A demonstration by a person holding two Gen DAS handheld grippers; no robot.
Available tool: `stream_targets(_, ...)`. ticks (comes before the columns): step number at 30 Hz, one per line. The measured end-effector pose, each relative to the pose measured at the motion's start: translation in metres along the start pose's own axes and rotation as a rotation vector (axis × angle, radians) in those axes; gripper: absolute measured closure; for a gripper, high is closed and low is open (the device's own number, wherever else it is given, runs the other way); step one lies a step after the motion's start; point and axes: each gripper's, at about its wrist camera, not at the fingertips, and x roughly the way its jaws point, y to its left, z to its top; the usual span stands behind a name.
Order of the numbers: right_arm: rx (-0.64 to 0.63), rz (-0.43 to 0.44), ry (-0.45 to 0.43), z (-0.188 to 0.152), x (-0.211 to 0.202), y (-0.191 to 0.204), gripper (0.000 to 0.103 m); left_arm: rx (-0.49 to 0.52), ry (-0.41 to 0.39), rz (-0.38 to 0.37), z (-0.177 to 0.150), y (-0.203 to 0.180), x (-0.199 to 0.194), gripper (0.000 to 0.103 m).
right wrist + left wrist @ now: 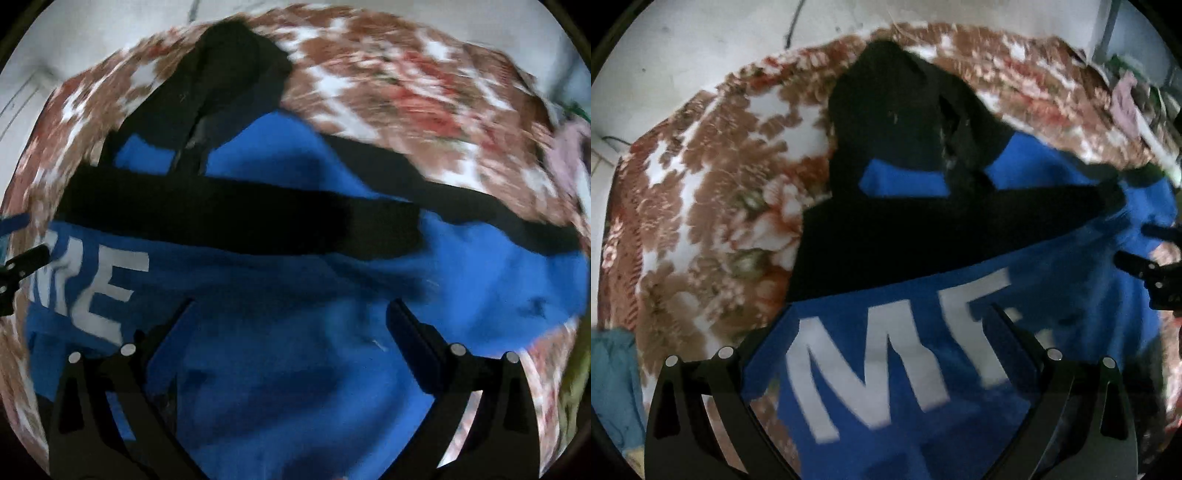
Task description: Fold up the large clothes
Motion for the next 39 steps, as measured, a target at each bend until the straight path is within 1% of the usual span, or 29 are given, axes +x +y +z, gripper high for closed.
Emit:
stream_targets(2, 0.068, 0.000, 0.003, -0.009, -0.016, -0.024, 0.005, -0.039, 0.006, -0.036, -0.002, -0.005, -0.019, 0.005)
stream_targets(3, 0.119, 0.014, 0.006, -0.016, -0.023, -0.043, 0.005, -0.056, 0.010, -0.054, -0.004, -0.009, -0.025, 0.005)
stream_targets(5, 0.201, 0.019, 0.003, -0.025, -0.029, -0.079, 0.005, -0.056, 0.006, -0.053, -0.005, -0.024, -0.031, 0.005)
stream_targets(7, 0.250, -0.010, 0.014, -0.035, -0.029, -0.115, 0.004, -0.029, -0.014, -0.038, -0.007, -0.051, -0.036, 0.005)
stream_targets(8, 0.261, -0.026, 0.026, -0.039, -0.027, -0.133, 0.004, -0.015, -0.029, -0.033, -0.007, -0.069, -0.036, 0.005)
stream_targets(9, 0.266, -0.046, 0.037, -0.043, -0.023, -0.155, 0.004, -0.008, -0.034, -0.033, -0.007, -0.078, -0.035, 0.005)
stream_targets(10, 0.271, -0.059, 0.038, -0.045, -0.022, -0.169, 0.004, -0.003, -0.041, -0.033, -0.005, -0.096, -0.034, 0.005)
stream_targets(15, 0.264, -0.086, 0.033, -0.044, -0.010, -0.252, 0.004, -0.048, -0.065, -0.030, 0.011, -0.171, -0.025, 0.005)
stream_targets(18, 0.291, -0.069, 0.021, -0.042, -0.008, -0.294, 0.004, -0.079, -0.048, -0.031, 0.022, -0.210, -0.013, 0.005)
stream_targets(20, 0.322, -0.062, 0.033, -0.042, 0.000, -0.334, 0.004, -0.093, -0.037, -0.027, 0.028, -0.230, -0.005, 0.005)
stream_targets(23, 0.369, -0.051, 0.040, -0.043, 0.009, -0.379, 0.004, -0.138, -0.001, -0.059, 0.041, -0.259, 0.013, 0.005)
stream_targets(25, 0.365, -0.070, 0.038, -0.044, 0.013, -0.405, 0.004, -0.119, 0.003, -0.046, 0.047, -0.278, 0.022, 0.005)
stream_targets(28, 0.354, -0.105, 0.050, -0.047, 0.022, -0.437, 0.005, -0.062, -0.004, -0.018, 0.056, -0.304, 0.032, 0.005)
stream_targets(29, 0.369, -0.098, 0.055, -0.048, 0.026, -0.446, 0.004, -0.045, -0.004, -0.016, 0.059, -0.312, 0.035, 0.005)
stream_targets(31, 0.439, -0.048, 0.074, -0.052, 0.037, -0.472, 0.004, -0.026, -0.006, -0.010, 0.063, -0.323, 0.042, 0.005)
stream_targets(34, 0.586, 0.067, 0.070, -0.056, 0.047, -0.509, 0.005, -0.011, 0.006, 0.000, 0.068, -0.333, 0.053, 0.005)
stream_targets(36, 0.614, 0.116, 0.045, -0.053, 0.050, -0.524, 0.005, -0.019, 0.019, -0.002, 0.069, -0.336, 0.060, 0.005)
stream_targets(39, 0.659, 0.154, 0.054, -0.053, 0.060, -0.537, 0.005, -0.027, 0.025, -0.002, 0.071, -0.339, 0.064, 0.005)
